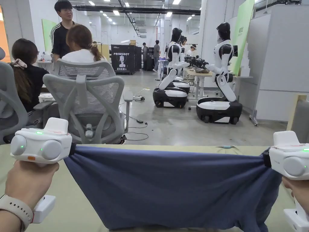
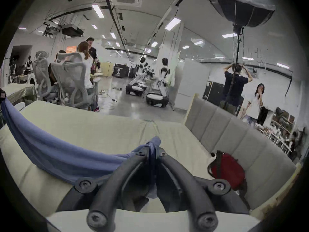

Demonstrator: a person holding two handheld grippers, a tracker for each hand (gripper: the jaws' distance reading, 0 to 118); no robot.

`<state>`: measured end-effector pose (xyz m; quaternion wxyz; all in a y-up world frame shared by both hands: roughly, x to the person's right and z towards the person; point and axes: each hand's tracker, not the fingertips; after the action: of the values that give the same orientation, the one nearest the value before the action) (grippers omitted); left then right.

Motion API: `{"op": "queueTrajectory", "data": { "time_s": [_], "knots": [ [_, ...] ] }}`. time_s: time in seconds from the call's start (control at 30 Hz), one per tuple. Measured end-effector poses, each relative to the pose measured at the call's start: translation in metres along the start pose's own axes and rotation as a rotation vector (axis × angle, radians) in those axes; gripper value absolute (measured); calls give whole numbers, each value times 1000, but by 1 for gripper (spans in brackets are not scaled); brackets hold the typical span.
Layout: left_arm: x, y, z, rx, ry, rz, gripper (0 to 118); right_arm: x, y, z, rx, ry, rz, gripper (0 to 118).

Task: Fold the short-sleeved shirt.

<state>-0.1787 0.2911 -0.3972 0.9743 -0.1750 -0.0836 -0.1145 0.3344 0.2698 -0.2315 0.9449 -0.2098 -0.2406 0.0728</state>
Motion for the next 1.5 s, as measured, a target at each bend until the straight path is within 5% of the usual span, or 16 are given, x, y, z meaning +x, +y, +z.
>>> {"op": "queueTrajectory", "data": {
  "time_s": [0.2, 0.37, 0.6, 0.7, 0.73, 0.77, 0.8, 0.83, 0.87, 1.03, 1.17, 1.27, 1.5],
  "knots": [
    [-3, -34, 54, -13, -72, -22, 1, 16, -46, 23, -63, 26, 43, 6],
    [-7, -131, 106, -115, -139, -10, 1, 21, -132, 63, -172, 76, 118, 6],
    [0, -304, 143, -409, -221, 185, 1, 4, -287, 98, -425, 113, 93, 6],
    [-1, -332, 147, -401, -195, 212, 5, 1, -306, 104, -439, 130, 34, 8],
    [-5, -333, 145, -386, -204, 236, 17, 0, -306, 106, -434, 135, 24, 14],
    [-6, -328, 149, -339, -219, 230, 42, -1, -299, 109, -424, 140, 27, 30],
    [-5, -323, 153, -311, -206, 200, 81, -2, -290, 115, -412, 149, 27, 69],
    [0, -311, 159, -272, -187, 146, 99, -6, -278, 122, -384, 160, 25, 91],
    [4, -299, 165, -229, -200, 129, 105, -13, -264, 131, -325, 178, 21, 101],
    [58, -234, 189, -31, -257, 57, 100, -69, -193, 182, -74, 334, -96, 101],
    [98, -212, 206, 85, -279, 7, 81, -117, -169, 215, 13, 440, -103, 87],
    [103, -214, 204, 64, -268, -10, 2, -141, -168, 227, 51, 353, -29, 0],
    [41, -233, 177, -88, -227, 80, 0, -159, -173, 223, 17, 408, -16, 0]
  ]
}}
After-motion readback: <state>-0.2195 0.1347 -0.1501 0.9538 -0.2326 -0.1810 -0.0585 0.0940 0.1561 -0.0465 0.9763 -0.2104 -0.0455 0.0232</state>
